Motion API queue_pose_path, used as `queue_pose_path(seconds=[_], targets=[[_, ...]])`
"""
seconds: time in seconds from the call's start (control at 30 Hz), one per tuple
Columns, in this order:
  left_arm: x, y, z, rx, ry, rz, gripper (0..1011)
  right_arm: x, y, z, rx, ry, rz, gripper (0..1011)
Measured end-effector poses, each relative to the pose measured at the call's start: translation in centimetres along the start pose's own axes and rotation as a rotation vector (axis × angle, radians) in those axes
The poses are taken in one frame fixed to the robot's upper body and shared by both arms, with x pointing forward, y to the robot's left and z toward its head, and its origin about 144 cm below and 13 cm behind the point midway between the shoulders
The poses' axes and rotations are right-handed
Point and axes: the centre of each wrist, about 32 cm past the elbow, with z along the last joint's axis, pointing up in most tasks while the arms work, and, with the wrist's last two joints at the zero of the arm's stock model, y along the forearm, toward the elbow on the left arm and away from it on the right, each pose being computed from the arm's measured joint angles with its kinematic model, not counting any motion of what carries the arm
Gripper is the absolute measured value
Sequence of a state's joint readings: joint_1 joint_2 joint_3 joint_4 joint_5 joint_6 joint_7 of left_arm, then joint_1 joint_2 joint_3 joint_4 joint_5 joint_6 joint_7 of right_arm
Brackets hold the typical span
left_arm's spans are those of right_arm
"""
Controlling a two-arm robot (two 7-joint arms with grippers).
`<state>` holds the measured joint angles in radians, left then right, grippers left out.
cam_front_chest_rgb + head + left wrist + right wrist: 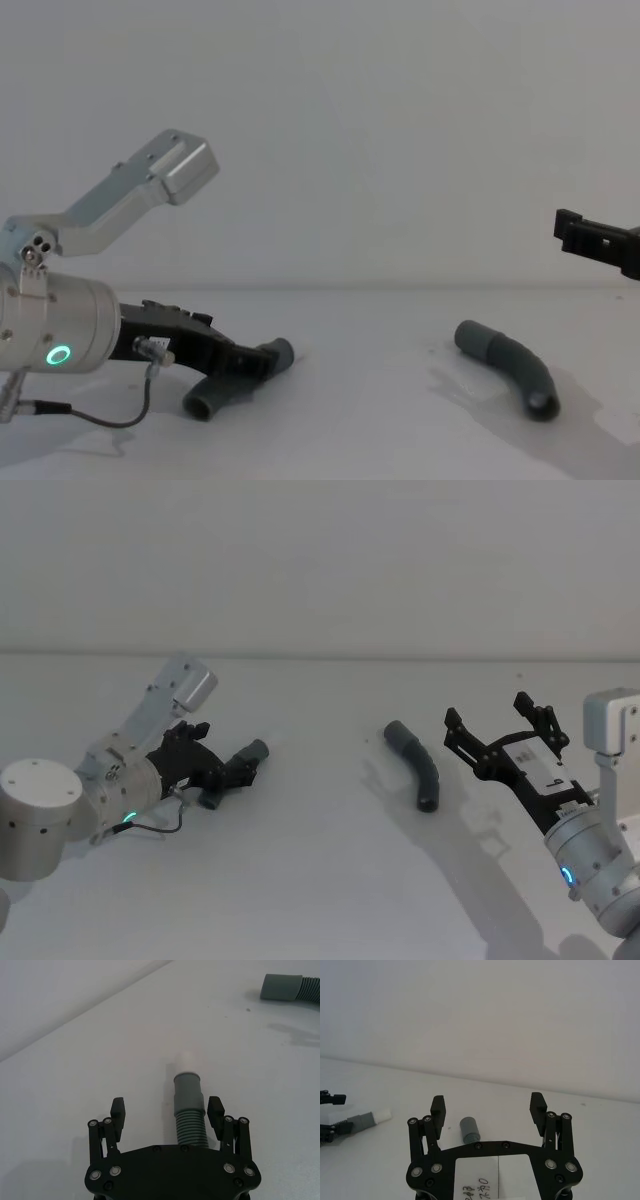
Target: Use both hands to pick up one end of the pipe from the table, align the ends, and insert them.
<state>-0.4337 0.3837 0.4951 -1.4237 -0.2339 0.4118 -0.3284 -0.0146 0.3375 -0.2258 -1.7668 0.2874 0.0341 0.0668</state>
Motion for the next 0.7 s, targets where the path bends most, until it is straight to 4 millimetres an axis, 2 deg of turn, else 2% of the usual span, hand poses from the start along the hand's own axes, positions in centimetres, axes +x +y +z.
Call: queue_pose_path(seconds=[0.7], targets=[[0.16, -0.06, 0.13, 0.021, 0.018, -0.025, 1001, 0.0, 0.0, 0.0, 0.0, 0.0, 0.0, 1001]])
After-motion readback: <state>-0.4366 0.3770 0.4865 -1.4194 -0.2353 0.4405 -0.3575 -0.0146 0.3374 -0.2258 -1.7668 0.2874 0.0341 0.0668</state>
